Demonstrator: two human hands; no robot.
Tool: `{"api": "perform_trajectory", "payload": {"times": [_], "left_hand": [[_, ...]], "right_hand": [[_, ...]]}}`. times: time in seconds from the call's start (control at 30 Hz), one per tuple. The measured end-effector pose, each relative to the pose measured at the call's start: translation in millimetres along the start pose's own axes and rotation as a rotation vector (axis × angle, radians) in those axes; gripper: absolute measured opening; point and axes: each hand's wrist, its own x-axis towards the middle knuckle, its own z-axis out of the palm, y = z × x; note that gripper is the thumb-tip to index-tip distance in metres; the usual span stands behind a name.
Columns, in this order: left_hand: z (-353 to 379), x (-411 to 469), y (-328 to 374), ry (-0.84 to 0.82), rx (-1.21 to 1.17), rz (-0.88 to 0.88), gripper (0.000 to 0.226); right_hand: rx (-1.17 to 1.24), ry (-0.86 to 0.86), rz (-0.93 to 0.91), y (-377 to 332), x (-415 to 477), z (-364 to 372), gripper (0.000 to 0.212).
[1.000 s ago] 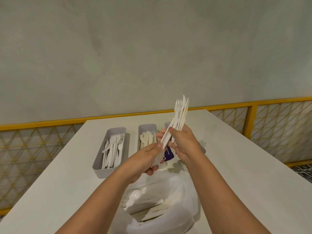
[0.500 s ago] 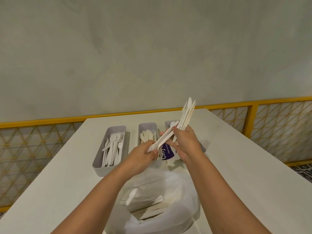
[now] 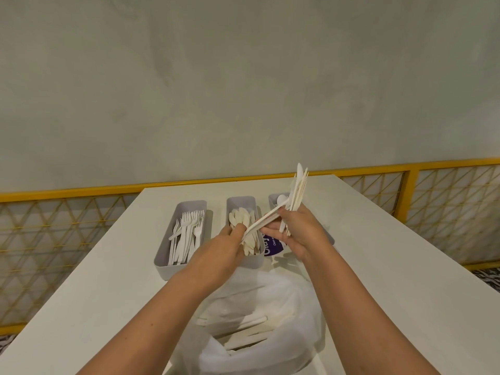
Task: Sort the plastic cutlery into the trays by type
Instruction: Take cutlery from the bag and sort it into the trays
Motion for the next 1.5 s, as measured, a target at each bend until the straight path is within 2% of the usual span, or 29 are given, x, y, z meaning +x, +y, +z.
{"api": "perform_trajectory", "payload": {"times": [0.13,0.37,0.53,0.67,0.83,0.93,1.03,1.1,1.13,1.2,1.27,1.3,1.5], "left_hand": [[-3,1,-13,-0.003,-0.014,-0.010,0.025],[-6,5,-45,-0.041,0.111,-0.057,0.028],[-8,10,-41,-0.012,0.147,0.019,0.041],[-16,21,-23,0.011,0.110,0.072,0.036],[-28,33,-12,0.076,0.031,0.065,0.037],[-29,38,-8,0.116,-0.053,0.039,0.038],[-29,40,3,0.260,-0.296,-0.047,0.045],[-31,40,12,0.388,-0.573,-0.216,0.056],[-31,40,17,0.400,-0.720,-0.321,0.056],[-31,42,27,0.255,-1.041,-0.490,0.044],[-29,41,41,-0.006,-1.258,-0.531,0.026],[-26,41,47,-0.082,-1.302,-0.519,0.025],[-20,57,69,0.002,-1.458,-0.519,0.022]], "right_hand": [[-0.105,-0.086,0.032,-5,1,-6,0.038],[-0.554,0.102,-0.146,-10,5,-24,0.031],[-0.816,-0.014,-0.227,-14,-2,-22,0.026],[-1.007,-0.123,-0.221,-6,-5,-10,0.020],[-0.958,-0.229,-0.218,-2,-10,-4,0.010],[-0.974,-0.254,-0.244,-4,-12,-3,0.013],[-1.019,-0.187,-0.297,-6,-11,-3,0.023],[-1.017,-0.121,-0.309,-7,-10,-4,0.019],[-1.006,-0.090,-0.313,-7,-9,-5,0.019],[-0.991,-0.034,-0.324,-8,-6,-6,0.024],[-0.969,-0.009,-0.340,-8,-5,-7,0.027],[-0.958,-0.011,-0.348,-7,-5,-7,0.027],[-0.855,-0.036,-0.294,-13,-3,-12,0.024]]}}
